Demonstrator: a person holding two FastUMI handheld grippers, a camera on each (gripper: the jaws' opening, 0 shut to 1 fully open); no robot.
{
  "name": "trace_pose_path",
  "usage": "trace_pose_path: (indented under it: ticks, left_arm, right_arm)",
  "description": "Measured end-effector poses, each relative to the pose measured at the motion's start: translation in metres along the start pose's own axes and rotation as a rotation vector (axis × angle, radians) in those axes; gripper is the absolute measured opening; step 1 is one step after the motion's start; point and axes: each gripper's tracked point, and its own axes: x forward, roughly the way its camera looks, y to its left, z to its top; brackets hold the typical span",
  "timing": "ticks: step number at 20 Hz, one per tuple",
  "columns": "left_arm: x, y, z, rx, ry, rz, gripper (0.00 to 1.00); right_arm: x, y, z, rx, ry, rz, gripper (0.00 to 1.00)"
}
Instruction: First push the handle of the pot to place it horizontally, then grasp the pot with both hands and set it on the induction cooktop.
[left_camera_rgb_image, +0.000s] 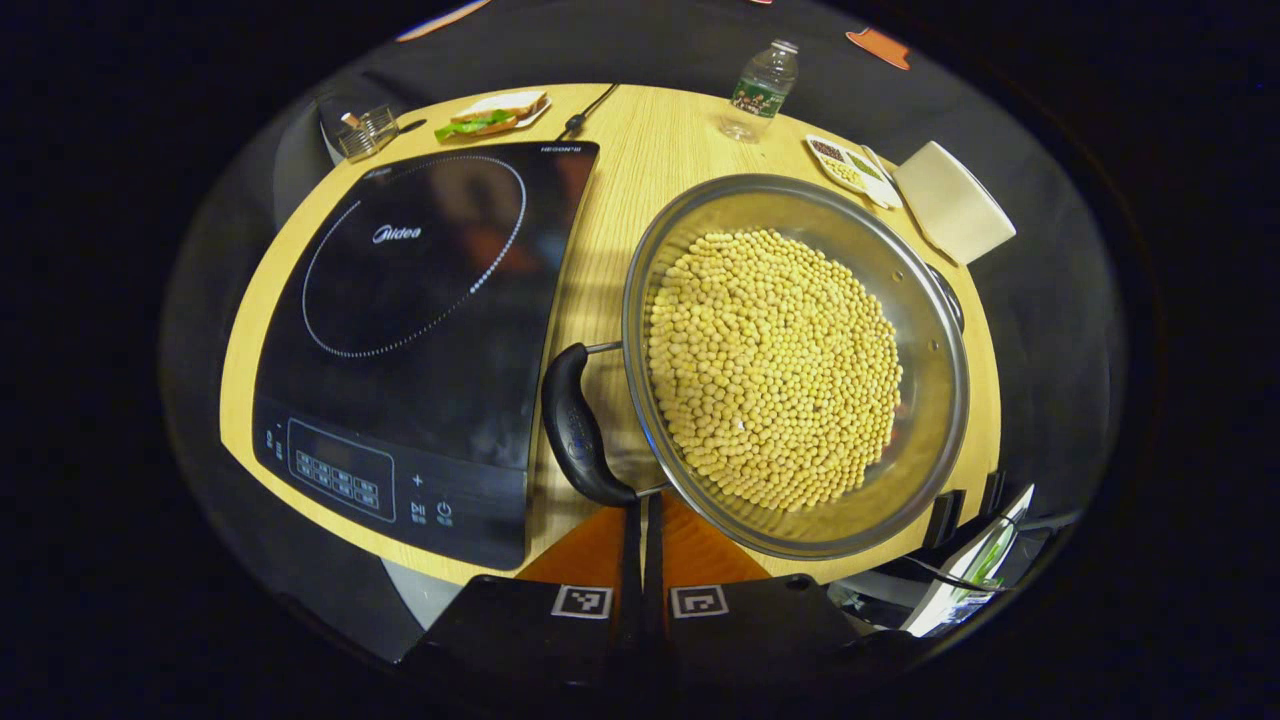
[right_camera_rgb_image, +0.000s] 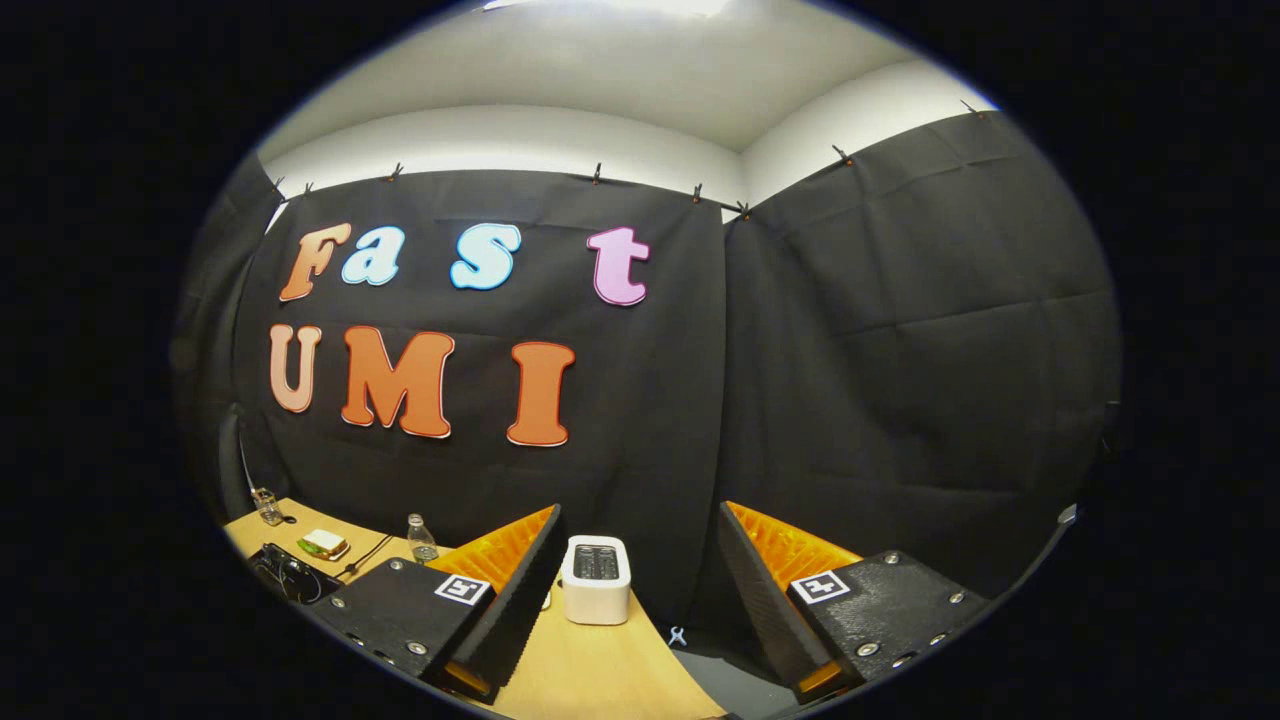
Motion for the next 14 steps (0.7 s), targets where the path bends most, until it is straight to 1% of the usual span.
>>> trace_pose_path:
  ticks: [5, 10, 14]
  left_arm:
    - [0.008, 0.011, 0.030, 0.054, -0.069, -0.008, 0.07]
    - [0.014, 0.009, 0.055, 0.117, -0.115, -0.035, 0.08]
    - [0.020, 0.009, 0.074, 0.159, -0.140, -0.043, 0.08]
  right_arm:
    - [0.010, 0.036, -0.014, 0.003, 0.044, 0.052, 0.94]
    - [0.019, 0.071, -0.048, 0.064, 0.154, 0.097, 0.94]
    - [0.024, 0.093, -0.073, 0.091, 0.230, 0.112, 0.94]
